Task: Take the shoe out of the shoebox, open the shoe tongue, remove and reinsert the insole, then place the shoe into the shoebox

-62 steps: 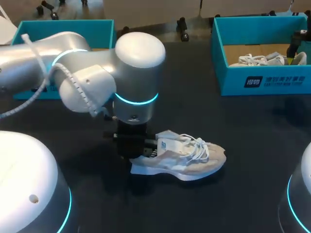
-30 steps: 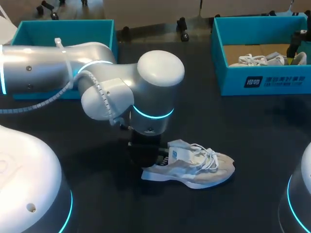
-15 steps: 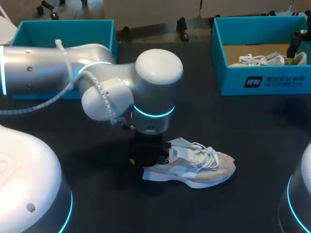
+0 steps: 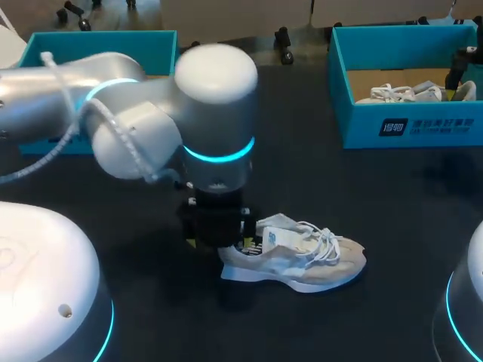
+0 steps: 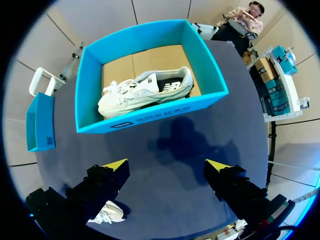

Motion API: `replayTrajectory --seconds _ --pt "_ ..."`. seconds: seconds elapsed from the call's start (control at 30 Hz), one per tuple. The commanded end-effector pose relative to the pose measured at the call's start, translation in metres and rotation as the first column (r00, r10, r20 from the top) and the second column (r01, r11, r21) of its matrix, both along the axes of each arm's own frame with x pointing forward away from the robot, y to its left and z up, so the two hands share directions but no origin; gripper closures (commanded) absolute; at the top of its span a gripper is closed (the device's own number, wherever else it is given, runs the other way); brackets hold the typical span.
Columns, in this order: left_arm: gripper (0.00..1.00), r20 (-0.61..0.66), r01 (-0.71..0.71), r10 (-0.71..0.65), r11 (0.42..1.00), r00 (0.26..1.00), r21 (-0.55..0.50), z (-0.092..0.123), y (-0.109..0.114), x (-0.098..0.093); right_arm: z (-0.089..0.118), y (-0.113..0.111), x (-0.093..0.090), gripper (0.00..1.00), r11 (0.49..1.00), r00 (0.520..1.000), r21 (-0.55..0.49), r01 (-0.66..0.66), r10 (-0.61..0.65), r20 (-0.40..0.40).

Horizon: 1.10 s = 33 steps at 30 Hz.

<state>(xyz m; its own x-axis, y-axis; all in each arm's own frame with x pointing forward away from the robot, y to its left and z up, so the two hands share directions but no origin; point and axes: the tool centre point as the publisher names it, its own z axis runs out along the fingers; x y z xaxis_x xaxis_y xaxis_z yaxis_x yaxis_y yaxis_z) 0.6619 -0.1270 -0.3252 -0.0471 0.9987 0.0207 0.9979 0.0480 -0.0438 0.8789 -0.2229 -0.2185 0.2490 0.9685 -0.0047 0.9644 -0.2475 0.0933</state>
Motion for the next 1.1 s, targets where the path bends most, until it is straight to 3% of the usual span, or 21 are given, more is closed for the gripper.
replayTrajectory --seconds 0.03,0.4,0.6,1.1 --pt "0.0 -0.052 -0.049 0.044 0.993 0.998 -0.108 0.039 0.036 -0.001 0.0 0.0 0.0 0.0 1.0 1.0 -0.001 0.001 -0.001 0.001" --pt "0.0 -0.287 -0.307 0.24 0.926 0.927 -0.219 0.07 0.062 -0.025 0.0 0.0 0.0 0.0 1.0 1.0 -0.001 0.001 -0.001 0.001" --pt "0.0 -0.354 -0.428 0.336 0.875 0.873 -0.225 0.069 0.068 -0.04 0.0 0.0 0.0 0.0 1.0 1.0 -0.001 0.001 -0.001 0.001" --pt "0.0 -0.345 -0.447 0.365 0.872 0.865 -0.201 0.069 0.074 -0.041 0.0 0.0 0.0 0.0 1.0 1.0 -0.001 0.001 -0.001 0.001"
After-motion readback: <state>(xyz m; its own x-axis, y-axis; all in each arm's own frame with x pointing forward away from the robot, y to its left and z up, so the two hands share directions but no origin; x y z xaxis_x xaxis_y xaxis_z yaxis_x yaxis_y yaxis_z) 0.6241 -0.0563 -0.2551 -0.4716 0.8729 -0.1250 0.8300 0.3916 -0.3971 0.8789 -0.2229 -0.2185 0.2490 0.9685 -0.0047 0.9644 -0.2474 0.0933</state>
